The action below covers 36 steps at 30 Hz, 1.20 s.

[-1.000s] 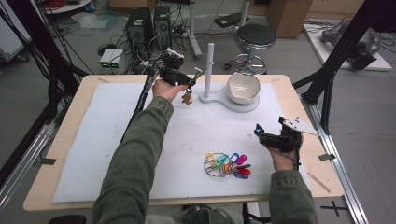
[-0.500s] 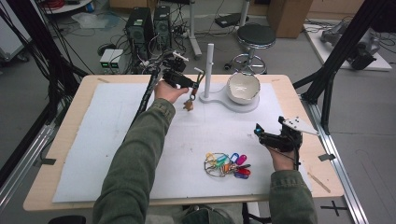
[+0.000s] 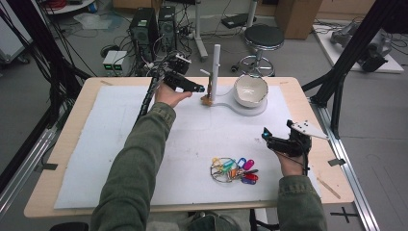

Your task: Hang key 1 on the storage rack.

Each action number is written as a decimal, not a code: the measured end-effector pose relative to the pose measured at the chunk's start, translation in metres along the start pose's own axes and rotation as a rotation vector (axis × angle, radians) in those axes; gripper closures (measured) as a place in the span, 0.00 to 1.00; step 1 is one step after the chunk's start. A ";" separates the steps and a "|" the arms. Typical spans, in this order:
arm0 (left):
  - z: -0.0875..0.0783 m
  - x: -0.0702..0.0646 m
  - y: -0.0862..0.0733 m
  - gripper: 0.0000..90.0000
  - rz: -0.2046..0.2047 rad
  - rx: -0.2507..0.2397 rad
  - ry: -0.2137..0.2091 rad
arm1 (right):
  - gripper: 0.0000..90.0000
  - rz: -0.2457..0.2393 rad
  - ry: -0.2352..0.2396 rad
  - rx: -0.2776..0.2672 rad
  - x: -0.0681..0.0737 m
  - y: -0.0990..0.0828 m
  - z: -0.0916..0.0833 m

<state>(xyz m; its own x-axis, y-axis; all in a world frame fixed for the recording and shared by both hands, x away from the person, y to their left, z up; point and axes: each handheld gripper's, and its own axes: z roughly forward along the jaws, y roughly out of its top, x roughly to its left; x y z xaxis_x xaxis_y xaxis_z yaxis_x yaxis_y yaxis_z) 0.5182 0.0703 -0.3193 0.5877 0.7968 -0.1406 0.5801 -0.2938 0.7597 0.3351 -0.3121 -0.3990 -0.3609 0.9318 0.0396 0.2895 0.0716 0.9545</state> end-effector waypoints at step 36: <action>-0.053 0.045 -0.056 0.06 -0.093 -0.060 0.033 | 0.02 -0.005 -0.002 0.005 0.002 0.000 0.001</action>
<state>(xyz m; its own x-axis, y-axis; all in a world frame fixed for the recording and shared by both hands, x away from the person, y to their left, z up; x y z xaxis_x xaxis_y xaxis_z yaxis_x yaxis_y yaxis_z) 0.4820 0.1505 -0.3343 0.5130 0.8366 -0.1922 0.5963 -0.1863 0.7808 0.3354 -0.3103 -0.3992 -0.3608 0.9320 0.0346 0.2925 0.0779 0.9531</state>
